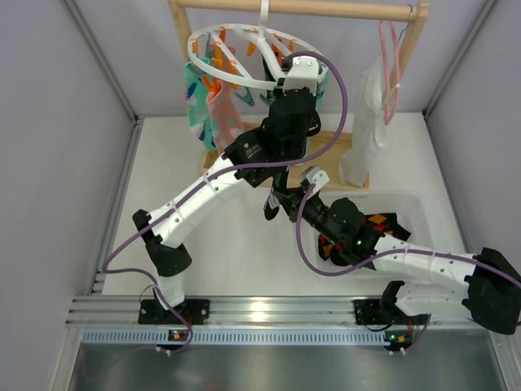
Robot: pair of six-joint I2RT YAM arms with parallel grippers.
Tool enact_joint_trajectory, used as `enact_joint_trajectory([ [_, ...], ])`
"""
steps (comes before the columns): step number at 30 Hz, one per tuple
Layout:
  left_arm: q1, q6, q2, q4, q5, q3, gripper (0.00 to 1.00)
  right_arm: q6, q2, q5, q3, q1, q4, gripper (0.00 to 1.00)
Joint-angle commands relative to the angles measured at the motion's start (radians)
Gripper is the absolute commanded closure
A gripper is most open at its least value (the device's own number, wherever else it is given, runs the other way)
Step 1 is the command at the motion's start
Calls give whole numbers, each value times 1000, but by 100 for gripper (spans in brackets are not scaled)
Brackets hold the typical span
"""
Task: Remove the socks clipped to the hanger
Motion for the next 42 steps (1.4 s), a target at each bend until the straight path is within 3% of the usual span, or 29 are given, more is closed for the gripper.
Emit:
enact_joint_trajectory([
  [1,14,-24,-29,48,26,6,71,-6,-30,-3,-12,27,20,100],
  [5,11,-44,-43,48,43,-11,88,-15,-53,29,-38,29,17,100],
  [6,11,-57,-47,48,51,-23,89,-21,-59,39,-44,27,15,100],
  [7,11,-61,-52,48,52,-27,87,-22,-71,47,-49,27,12,100],
  [8,11,-67,-63,48,52,-35,71,-25,-74,56,-57,27,11,100],
  [11,2,-89,-86,48,28,-67,59,-35,-85,67,-55,27,-5,100],
  [12,0,-101,-90,48,25,-75,59,-39,-85,66,-54,27,-9,100],
  [13,-3,-107,-95,48,26,-92,61,-39,-85,66,-52,27,-9,100],
  [14,-3,-118,-104,48,28,-98,79,-42,-85,66,-51,27,-12,100],
  [15,-3,-121,-107,48,31,-104,85,-44,-88,66,-51,27,-15,100],
  [17,-4,-123,-113,48,51,-115,85,-47,-100,89,-52,27,-41,100],
  [22,-21,-143,-147,48,95,-155,67,-13,-234,185,-71,27,-159,100],
  [25,-32,-167,-190,50,141,-198,42,33,-352,242,-78,27,-284,100],
  [28,-40,-187,-221,50,181,-236,21,56,-444,305,-55,26,-429,100],
  [30,-43,-204,-236,50,210,-271,12,71,-482,355,-17,20,-552,100],
  [31,-44,-209,-254,50,215,-285,2,82,-488,368,-2,18,-587,100],
  [37,-66,-218,-362,47,198,-417,2,172,-492,533,116,-20,-906,100],
  [42,-66,-222,-488,44,83,-593,2,267,-547,671,156,-40,-1060,100],
])
